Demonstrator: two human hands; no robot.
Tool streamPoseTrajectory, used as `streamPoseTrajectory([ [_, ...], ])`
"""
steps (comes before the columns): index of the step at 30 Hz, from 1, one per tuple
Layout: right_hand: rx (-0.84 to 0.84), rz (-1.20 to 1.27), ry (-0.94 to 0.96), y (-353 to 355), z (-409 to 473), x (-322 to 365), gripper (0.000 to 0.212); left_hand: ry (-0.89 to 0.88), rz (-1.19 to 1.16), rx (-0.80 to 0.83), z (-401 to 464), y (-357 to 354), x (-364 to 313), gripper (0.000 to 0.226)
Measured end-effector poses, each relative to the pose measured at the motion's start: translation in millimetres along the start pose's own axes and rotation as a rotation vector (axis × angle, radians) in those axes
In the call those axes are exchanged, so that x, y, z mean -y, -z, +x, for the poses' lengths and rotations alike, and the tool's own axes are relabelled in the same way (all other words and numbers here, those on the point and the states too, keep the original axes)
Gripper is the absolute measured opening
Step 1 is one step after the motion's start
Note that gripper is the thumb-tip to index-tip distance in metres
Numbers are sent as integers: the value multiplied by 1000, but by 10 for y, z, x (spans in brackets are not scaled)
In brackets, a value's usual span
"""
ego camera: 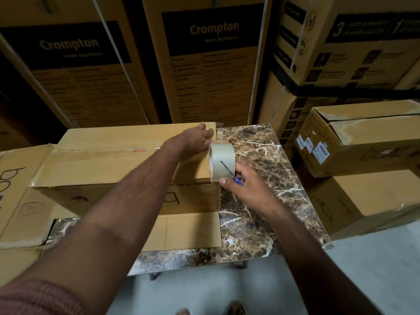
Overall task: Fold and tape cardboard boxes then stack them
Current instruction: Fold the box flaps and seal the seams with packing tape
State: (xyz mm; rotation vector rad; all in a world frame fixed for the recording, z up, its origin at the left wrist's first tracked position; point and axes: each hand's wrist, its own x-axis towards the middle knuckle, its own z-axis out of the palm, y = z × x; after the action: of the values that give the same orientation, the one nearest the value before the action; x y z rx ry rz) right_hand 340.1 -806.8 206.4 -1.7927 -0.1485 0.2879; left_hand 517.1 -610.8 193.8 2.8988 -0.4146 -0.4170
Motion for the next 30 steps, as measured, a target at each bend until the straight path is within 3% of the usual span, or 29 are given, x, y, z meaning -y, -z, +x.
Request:
streamPoseTrajectory([
  [6, -131, -11, 54, -107, -118, -32, 19, 23, 32, -158, -221, -136, -155, 56],
  [12, -244, -52, 38, -337, -321, -230, 26, 50, -138, -355, -331, -175, -190, 44],
  [15, -236, -66, 31, -438, -368, -260, 22, 32, -52, -451, -420, -273, -169, 33],
  [21, -283, -71, 14, -490, -489, -384, 22, -4, 65, -307, -413, -137, -168, 43],
  [26, -289, -91, -48, -600, -553, -527, 17, -23, 125, -92, -466, -137, -149, 80],
  [30, -289, -93, -35, -619, -531, -529, 19, -5, 108, -135, -468, -174, -155, 84],
])
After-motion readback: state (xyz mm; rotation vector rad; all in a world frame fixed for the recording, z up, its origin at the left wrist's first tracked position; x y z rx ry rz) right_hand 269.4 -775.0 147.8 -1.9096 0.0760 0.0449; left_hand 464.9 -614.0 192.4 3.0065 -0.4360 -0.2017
